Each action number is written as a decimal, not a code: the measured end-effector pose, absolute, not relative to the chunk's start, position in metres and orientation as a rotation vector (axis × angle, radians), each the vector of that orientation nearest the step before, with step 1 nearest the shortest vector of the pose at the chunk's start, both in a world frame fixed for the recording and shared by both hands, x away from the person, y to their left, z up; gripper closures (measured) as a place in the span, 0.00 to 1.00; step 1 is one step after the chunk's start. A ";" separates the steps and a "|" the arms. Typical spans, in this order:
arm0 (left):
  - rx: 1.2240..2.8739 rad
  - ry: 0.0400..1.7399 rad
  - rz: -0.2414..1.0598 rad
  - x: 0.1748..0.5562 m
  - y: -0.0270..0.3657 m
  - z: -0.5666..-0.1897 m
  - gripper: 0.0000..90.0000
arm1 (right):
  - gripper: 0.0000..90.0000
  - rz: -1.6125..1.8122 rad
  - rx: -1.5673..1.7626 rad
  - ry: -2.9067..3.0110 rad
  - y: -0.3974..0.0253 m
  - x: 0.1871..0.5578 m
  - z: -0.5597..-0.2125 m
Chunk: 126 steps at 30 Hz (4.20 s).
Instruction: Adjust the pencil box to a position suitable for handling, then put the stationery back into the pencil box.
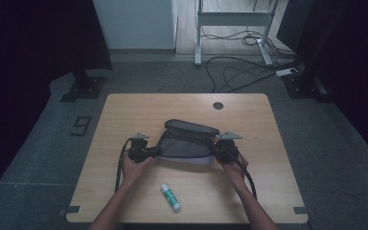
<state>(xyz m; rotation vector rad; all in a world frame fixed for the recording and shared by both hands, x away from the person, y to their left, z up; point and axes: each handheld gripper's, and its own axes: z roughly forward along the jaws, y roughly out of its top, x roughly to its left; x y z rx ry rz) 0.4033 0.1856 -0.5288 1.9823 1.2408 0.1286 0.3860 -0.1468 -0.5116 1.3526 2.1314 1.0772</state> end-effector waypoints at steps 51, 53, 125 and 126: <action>1.900 1.170 0.176 0.367 0.212 -0.515 0.39 | 0.46 1.294 1.211 2.085 -0.148 0.323 -0.502; 1.899 1.174 0.165 0.367 0.213 -0.515 0.39 | 0.46 1.312 1.212 2.097 -0.147 0.321 -0.505; 1.854 1.198 0.151 0.363 0.230 -0.519 0.39 | 0.52 1.285 0.918 2.450 -0.035 0.256 -0.543; 1.854 1.198 0.151 0.363 0.230 -0.519 0.39 | 0.52 1.285 0.918 2.450 -0.035 0.256 -0.543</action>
